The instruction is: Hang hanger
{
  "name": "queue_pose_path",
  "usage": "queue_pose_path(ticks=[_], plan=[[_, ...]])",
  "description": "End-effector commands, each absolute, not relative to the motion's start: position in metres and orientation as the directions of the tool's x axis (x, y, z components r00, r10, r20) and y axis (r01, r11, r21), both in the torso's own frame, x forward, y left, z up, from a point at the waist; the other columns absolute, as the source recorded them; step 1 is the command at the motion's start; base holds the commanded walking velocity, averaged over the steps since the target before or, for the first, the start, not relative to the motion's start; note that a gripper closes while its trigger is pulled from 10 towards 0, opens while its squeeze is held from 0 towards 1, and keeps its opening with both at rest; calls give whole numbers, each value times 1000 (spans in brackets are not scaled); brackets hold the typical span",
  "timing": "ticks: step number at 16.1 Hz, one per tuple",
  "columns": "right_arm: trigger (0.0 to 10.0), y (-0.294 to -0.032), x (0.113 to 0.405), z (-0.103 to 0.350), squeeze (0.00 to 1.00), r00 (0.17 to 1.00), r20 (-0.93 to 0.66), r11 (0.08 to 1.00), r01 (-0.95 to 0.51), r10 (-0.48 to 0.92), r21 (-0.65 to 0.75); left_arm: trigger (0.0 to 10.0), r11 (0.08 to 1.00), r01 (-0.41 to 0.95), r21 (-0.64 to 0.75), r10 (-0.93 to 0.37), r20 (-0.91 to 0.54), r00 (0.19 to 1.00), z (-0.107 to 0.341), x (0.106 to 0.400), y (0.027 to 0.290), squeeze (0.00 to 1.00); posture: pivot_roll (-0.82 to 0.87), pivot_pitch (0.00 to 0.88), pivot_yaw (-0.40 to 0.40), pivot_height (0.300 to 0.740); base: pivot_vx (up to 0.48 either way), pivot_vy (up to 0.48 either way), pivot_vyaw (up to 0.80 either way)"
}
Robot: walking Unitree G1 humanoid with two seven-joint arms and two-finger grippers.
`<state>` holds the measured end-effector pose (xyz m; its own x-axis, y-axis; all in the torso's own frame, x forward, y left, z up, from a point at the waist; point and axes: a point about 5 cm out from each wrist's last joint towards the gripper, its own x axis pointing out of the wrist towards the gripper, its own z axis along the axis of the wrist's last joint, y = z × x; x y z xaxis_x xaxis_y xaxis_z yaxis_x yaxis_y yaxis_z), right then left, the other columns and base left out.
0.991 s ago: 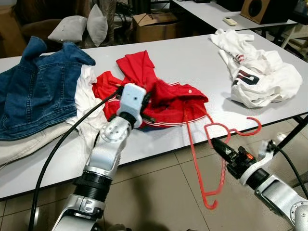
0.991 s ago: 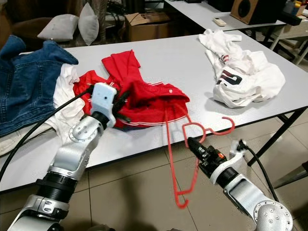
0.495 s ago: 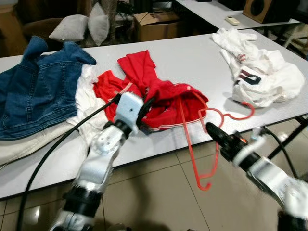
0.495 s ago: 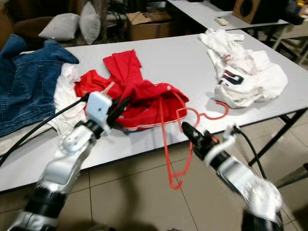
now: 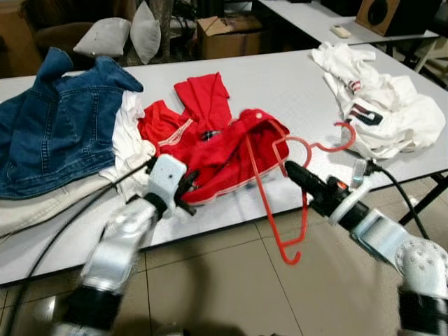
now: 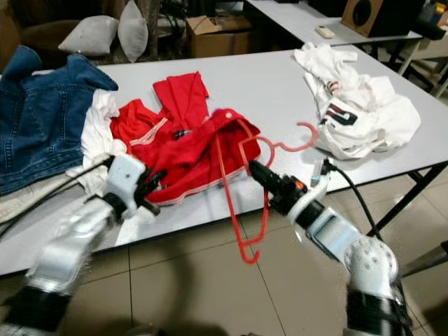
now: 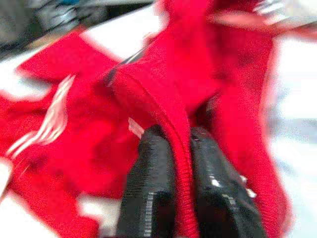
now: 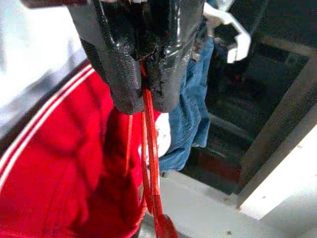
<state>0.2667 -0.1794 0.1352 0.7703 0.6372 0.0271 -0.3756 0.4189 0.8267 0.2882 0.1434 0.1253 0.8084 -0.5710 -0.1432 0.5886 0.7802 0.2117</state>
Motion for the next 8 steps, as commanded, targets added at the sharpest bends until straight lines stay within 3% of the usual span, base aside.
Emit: queue_pose_path(ticks=[1,3,8], plan=[[10000,-183,264,143,0,764,64,413,-414,642,811,10000,726,654,210,-644,-123,755,130,282,138,1000,-32,0,-30,740,0,0,0],[10000,-191,258,146,0,767,89,408,-431,635,804,10000,654,697,294,-704,-100,703,138,278,143,1000,-32,0,-30,740,0,0,0],[10000,-195,253,142,0,769,80,429,-436,635,792,10000,599,653,464,-698,-97,709,156,294,139,1000,-47,0,-24,740,0,0,0]])
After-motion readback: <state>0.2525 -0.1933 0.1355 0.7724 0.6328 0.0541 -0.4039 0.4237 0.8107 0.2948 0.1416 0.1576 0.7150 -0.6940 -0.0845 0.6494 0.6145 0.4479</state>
